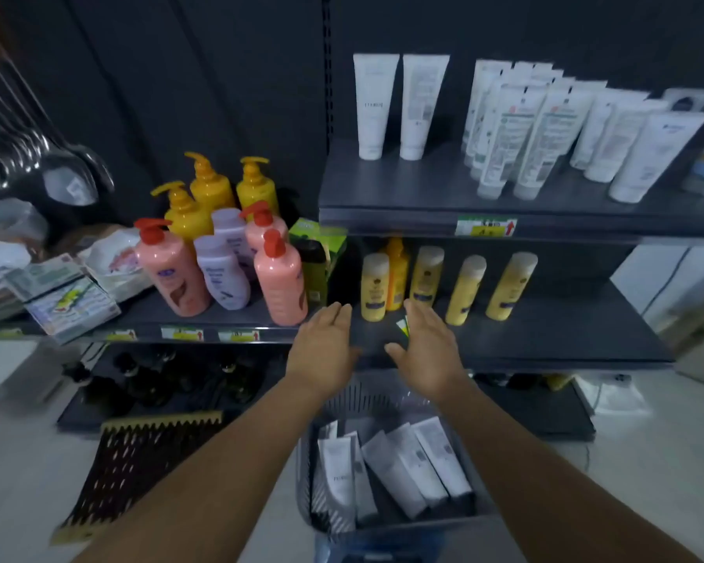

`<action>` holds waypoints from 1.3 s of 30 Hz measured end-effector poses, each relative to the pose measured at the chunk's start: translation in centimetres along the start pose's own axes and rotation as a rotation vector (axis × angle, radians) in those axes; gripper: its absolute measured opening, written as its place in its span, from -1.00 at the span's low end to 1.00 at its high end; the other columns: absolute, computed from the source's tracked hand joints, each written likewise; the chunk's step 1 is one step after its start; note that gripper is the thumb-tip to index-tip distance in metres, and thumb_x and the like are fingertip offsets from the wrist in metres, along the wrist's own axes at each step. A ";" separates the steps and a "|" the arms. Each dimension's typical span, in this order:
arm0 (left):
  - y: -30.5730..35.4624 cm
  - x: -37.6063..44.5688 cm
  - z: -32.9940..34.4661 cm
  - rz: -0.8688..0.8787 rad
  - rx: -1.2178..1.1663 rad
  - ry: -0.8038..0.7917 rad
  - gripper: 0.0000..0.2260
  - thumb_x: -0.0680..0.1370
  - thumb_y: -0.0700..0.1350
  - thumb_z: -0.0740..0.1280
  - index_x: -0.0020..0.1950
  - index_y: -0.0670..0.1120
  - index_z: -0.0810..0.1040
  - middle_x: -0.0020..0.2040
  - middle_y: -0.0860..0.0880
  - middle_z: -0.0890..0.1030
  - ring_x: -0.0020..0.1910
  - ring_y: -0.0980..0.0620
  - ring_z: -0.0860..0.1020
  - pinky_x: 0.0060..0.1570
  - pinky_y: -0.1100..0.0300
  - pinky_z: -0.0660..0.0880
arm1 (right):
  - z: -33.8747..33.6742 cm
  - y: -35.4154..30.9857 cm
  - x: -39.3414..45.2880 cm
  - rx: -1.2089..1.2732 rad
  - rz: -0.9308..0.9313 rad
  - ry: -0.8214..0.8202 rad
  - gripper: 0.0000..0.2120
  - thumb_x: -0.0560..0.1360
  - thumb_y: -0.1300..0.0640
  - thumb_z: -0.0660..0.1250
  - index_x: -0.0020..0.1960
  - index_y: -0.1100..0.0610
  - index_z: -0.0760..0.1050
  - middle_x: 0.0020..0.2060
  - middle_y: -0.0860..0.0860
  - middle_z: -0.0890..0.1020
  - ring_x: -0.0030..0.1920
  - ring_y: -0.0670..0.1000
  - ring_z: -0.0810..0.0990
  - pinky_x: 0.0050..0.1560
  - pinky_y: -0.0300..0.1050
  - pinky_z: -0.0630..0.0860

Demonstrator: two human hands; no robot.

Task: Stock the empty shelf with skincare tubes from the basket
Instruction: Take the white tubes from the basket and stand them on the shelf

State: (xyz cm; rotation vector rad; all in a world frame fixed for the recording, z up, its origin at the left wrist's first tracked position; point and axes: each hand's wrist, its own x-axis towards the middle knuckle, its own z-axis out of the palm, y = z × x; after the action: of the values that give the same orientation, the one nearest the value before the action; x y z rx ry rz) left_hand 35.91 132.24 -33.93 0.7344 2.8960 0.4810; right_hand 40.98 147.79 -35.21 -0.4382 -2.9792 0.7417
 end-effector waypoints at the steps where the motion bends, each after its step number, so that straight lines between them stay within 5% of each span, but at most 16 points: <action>1: -0.3 -0.7 1.3 -0.014 -0.003 -0.028 -0.36 0.59 0.02 0.24 0.56 -0.12 0.02 0.56 -0.10 0.09 0.54 -0.05 0.08 0.50 0.08 0.07 | 1.1 0.6 -0.6 0.000 0.012 -0.024 -0.29 0.57 -0.03 0.24 0.57 0.11 -0.04 0.56 0.02 0.06 0.55 0.05 -0.01 0.52 0.04 0.01; 9: -2.7 -3.5 10.9 -0.133 -0.023 -0.257 -0.40 0.60 0.02 0.21 0.56 -0.11 0.05 0.55 -0.10 0.14 0.50 -0.10 0.15 0.47 0.07 0.13 | 9.4 4.9 -3.3 0.008 0.136 -0.223 -0.28 0.55 0.00 0.29 0.55 0.17 0.01 0.54 0.09 0.14 0.53 0.09 0.09 0.51 0.01 0.08; 23: -5.4 -2.8 26.7 -0.518 -0.048 -0.657 -0.24 0.56 -0.05 0.31 0.57 -0.08 -0.13 0.56 -0.24 -0.06 0.47 -0.28 0.19 0.40 -0.10 0.27 | 22.6 12.7 -2.0 0.079 0.273 -0.547 -0.16 0.43 0.07 0.43 0.55 0.07 0.01 0.48 0.08 0.26 0.41 0.16 0.31 0.40 0.06 0.29; 29: -6.1 -2.4 30.8 -0.627 -0.014 -0.648 -0.22 0.55 -0.22 0.28 0.56 0.02 -0.21 0.52 -0.33 -0.16 0.43 -0.34 0.25 0.32 -0.11 0.35 | 27.8 15.2 -1.0 -0.020 0.360 -0.693 -0.09 0.39 0.05 0.47 0.54 0.07 -0.03 0.44 0.15 0.26 0.40 0.22 0.28 0.38 0.13 0.28; 34: -6.2 -2.1 32.8 -0.652 0.047 -0.524 -0.27 0.61 -0.20 0.16 0.53 0.04 -0.33 0.46 -0.32 0.12 0.33 -0.26 0.35 0.25 -0.10 0.42 | 30.1 15.6 -0.9 -0.131 0.413 -0.673 -0.18 0.45 0.20 0.40 0.53 0.12 -0.04 0.43 0.21 0.19 0.41 0.27 0.19 0.38 0.10 0.25; 39: -7.1 -2.3 33.4 -0.787 -0.117 -0.380 -0.11 0.53 -0.27 0.32 0.52 0.10 -0.32 0.38 -0.27 0.30 0.23 -0.20 0.49 0.20 -0.07 0.48 | 31.0 15.8 -0.2 -0.115 0.557 -0.720 -0.24 0.41 0.14 0.47 0.46 0.21 0.12 0.41 0.24 0.23 0.42 0.24 0.24 0.40 0.05 0.25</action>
State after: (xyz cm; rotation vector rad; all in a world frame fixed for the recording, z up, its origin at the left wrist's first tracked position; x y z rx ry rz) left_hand 40.96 134.41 -67.70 -0.3153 2.4842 0.3473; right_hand 41.97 146.99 -70.00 -1.2950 -3.6032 0.9211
